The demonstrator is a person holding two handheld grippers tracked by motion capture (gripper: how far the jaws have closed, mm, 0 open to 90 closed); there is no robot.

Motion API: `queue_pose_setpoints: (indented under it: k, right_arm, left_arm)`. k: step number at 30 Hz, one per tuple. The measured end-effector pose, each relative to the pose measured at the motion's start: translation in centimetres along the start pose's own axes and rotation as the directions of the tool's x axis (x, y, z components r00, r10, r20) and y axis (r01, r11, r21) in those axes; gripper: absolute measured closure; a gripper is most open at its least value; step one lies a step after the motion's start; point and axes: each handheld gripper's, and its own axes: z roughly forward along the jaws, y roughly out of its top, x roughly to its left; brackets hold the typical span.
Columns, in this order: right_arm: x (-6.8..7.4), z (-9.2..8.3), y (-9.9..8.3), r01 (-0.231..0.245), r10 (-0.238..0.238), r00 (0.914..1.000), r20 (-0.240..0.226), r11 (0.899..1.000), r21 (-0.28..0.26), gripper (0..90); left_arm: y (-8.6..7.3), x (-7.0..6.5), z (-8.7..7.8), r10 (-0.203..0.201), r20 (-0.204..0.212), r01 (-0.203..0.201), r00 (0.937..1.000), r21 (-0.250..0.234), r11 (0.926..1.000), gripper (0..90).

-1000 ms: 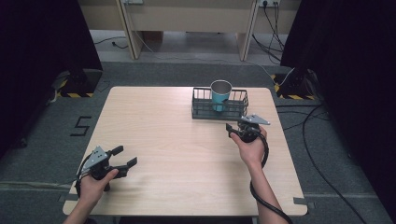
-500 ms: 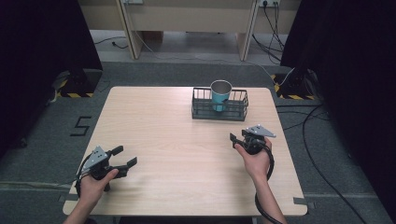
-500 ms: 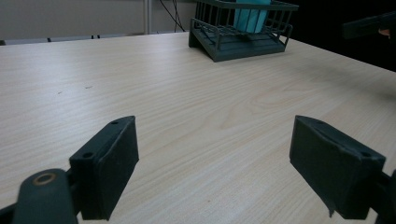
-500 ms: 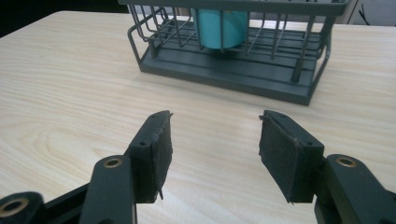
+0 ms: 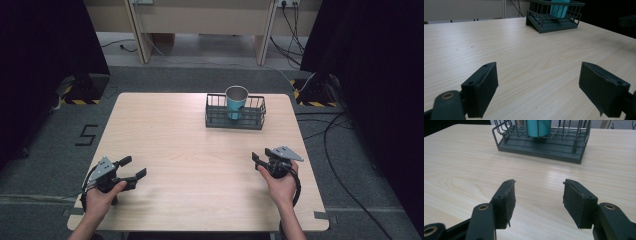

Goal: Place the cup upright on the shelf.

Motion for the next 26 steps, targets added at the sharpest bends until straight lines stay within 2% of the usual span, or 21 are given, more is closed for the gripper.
queue_pose_setpoints:
  k: [9, 21, 26]
  right_arm:
    - [-0.1, -1.2, -1.7, -0.006, 0.006, 0.9999, 0.009, 1.0, -0.017, 42.8]
    - [-0.1, -1.5, -2.8, 0.008, -0.009, 1.0, -0.002, 0.999, -0.053, 41.2]
    - [-0.2, -1.6, -3.2, -0.014, 0.013, 0.9998, -0.014, 0.997, -0.072, 36.2]
  left_arm:
    - [0.0, 0.0, 0.0, -0.001, -0.004, 0.001, 1.0, -0.001, 1.0, 15.1]
    - [0.0, 0.0, 0.0, 0.002, 0.001, -0.002, 1.0, -0.001, 1.0, 15.1]
    - [0.1, -0.1, 0.1, 0.004, 0.006, -0.004, 1.0, -0.002, 1.0, 15.1]
